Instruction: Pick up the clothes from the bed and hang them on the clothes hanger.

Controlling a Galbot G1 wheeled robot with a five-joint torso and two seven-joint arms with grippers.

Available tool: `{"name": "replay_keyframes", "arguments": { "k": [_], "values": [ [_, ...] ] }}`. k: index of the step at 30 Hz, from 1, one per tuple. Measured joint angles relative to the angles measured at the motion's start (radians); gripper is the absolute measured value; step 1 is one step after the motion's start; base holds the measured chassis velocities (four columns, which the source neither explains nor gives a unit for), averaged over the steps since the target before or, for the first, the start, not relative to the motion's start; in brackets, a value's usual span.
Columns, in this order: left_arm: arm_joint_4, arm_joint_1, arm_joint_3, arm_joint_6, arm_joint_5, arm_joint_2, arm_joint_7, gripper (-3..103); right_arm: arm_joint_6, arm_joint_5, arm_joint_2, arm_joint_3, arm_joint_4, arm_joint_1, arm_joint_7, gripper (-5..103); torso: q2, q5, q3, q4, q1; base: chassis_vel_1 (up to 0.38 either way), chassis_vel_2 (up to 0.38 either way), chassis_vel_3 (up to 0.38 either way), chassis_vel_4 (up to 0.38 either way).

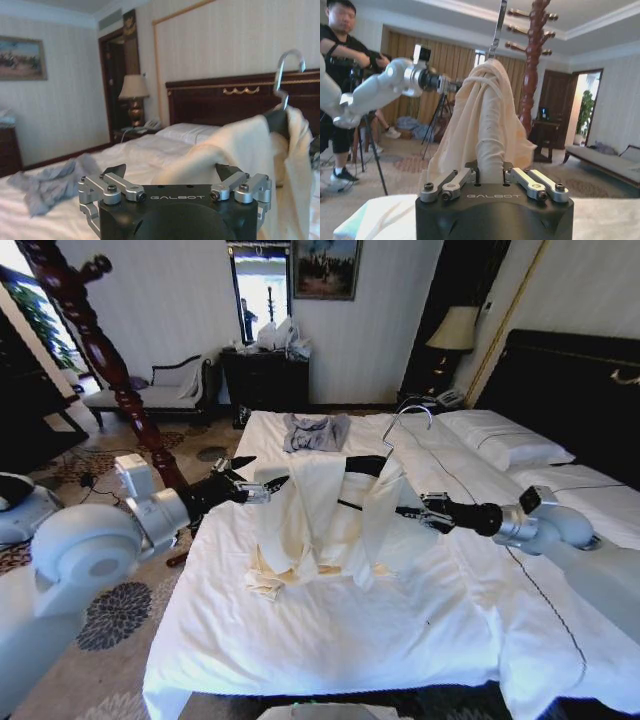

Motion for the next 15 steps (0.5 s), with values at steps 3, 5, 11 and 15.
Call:
{"name": "replay_keyframes", "arguments": {
  "k": [3,5,11,15],
  "values": [
    [0.001,-0.020,0.029,-0.005,-0.009,0.000,0.014,100,-0.003,-0.025,0.005,-0.003,-0.009,-0.001,-0.011,19,0.000,0.0000,0.000,0.0000,0.000,0.000,0.000,0.000,0.000],
    [0.000,-0.025,0.043,-0.005,-0.016,-0.002,0.018,100,-0.005,-0.035,0.008,-0.004,-0.014,-0.001,-0.016,19,0.000,0.0001,0.000,-0.0001,0.000,0.000,0.000,0.000,0.000],
    [-0.027,-0.009,0.113,0.006,-0.023,-0.008,0.039,100,-0.006,-0.069,0.012,-0.006,-0.034,0.006,-0.036,19,0.000,0.0000,0.000,0.0000,0.000,0.000,0.000,0.000,0.000],
    [-0.043,0.002,0.147,0.015,-0.024,-0.006,0.045,100,-0.007,-0.069,0.013,-0.007,-0.034,0.012,-0.045,19,0.000,0.0001,0.000,0.0001,0.000,0.000,0.000,0.000,0.000]
  ]
}}
